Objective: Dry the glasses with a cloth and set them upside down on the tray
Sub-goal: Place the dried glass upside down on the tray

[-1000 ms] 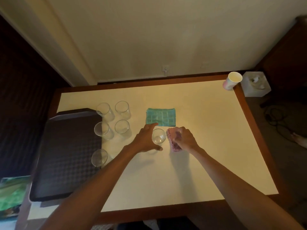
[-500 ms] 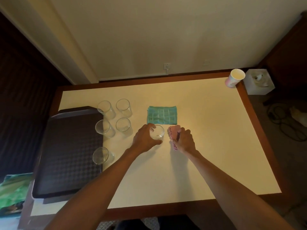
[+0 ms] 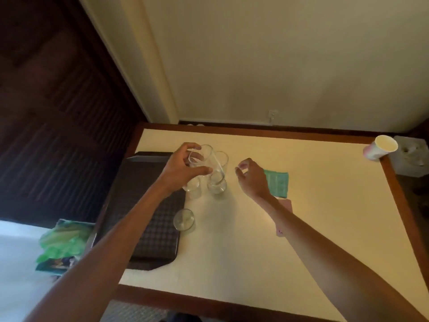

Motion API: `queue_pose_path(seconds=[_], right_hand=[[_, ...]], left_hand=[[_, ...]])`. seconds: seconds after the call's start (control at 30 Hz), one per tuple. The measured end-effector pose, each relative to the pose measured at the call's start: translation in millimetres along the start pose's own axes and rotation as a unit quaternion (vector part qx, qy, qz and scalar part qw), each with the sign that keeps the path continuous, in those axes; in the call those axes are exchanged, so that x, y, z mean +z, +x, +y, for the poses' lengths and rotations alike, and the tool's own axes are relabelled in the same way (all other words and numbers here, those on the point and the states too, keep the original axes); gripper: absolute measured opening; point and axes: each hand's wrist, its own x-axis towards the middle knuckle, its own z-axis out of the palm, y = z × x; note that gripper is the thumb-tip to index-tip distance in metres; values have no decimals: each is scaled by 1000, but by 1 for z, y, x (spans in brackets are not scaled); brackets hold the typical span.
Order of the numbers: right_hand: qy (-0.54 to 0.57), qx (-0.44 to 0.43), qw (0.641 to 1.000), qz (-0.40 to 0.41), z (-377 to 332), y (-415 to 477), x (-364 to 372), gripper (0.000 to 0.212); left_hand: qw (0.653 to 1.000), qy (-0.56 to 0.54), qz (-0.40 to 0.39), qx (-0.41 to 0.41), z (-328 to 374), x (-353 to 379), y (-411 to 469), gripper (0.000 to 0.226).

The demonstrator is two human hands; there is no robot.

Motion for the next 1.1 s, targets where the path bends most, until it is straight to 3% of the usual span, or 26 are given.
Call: queue_pose_path(seconds=[0.2, 0.33, 0.5, 0.8, 0.9, 1.0, 1.1], right_hand=[[28, -79, 996, -23, -95, 23, 56, 18], [41, -102, 993, -51, -139, 27, 101, 16], [37, -99, 985, -133, -183, 31, 158, 7], [-97, -32, 977, -189, -192, 51, 233, 21], [-111, 1, 975, -195, -184, 56, 249, 19], [-130, 17, 972, -193, -174, 60, 261, 16], [-147, 30, 969, -197, -166, 61, 266, 15]], left_hand=[[993, -31, 114, -6, -35, -93, -2, 68], [984, -103, 139, -31, -73, -146, -5, 70], [941, -287, 113, -140, -123, -211, -10, 55], [875, -370, 42, -310, -202, -270, 14, 47], [894, -294, 10, -337, -206, -276, 31, 42], [956, -59, -31, -286, -217, -276, 54, 44], [965, 176, -44, -191, -222, -271, 72, 59]])
